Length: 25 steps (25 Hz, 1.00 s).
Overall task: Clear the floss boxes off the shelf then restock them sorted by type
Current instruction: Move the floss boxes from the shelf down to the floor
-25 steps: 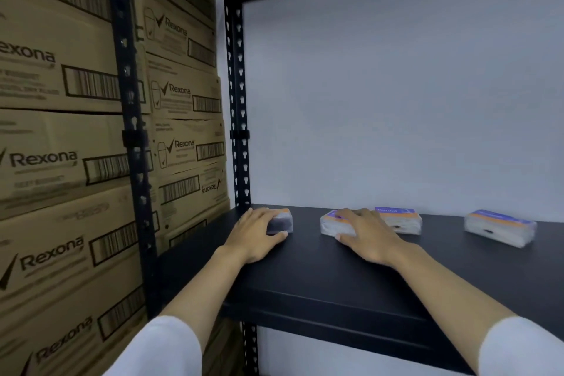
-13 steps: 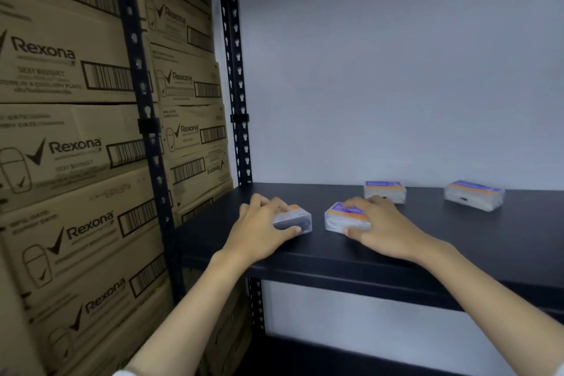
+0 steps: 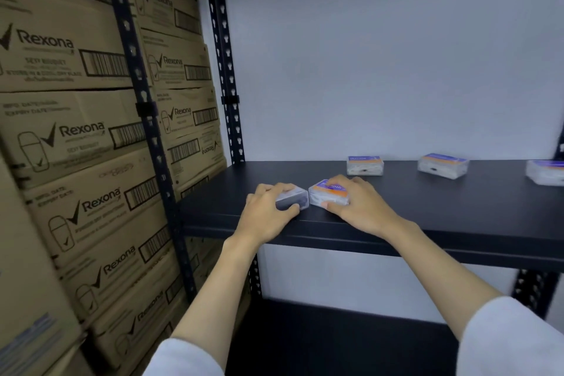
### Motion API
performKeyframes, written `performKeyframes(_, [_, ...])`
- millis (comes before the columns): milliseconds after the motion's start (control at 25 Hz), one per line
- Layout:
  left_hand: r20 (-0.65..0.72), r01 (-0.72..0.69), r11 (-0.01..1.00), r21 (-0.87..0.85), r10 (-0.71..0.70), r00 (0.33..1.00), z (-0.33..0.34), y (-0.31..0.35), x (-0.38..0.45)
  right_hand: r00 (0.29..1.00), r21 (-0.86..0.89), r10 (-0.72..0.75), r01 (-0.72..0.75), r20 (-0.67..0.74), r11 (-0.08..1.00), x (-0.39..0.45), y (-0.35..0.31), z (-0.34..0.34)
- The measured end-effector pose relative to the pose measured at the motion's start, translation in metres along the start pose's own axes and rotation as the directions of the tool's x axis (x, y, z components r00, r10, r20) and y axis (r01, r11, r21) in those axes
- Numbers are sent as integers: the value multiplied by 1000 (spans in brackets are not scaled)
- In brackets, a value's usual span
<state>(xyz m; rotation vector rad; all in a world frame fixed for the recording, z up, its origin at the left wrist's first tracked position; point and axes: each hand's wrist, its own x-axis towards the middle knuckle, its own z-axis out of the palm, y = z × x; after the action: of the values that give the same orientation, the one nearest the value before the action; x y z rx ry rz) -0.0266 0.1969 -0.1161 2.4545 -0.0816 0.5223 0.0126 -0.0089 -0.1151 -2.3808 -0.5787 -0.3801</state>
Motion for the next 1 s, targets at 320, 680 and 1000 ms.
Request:
performKeyframes(320, [-93,-87,995,-49,82,992,-11,30,-121,993,115,-31,45,-117,992,-122,-27,-49])
performKeyframes(680, [-34,-97,988,-117,94,995,62,42,-253,988,-11,156,-156,-5,988,-287,22,-26])
performKeyframes(1000, [164,112,992,-53,-102,981,202,-28,-305,910,-73,389,-382,145,921,-349,125,72])
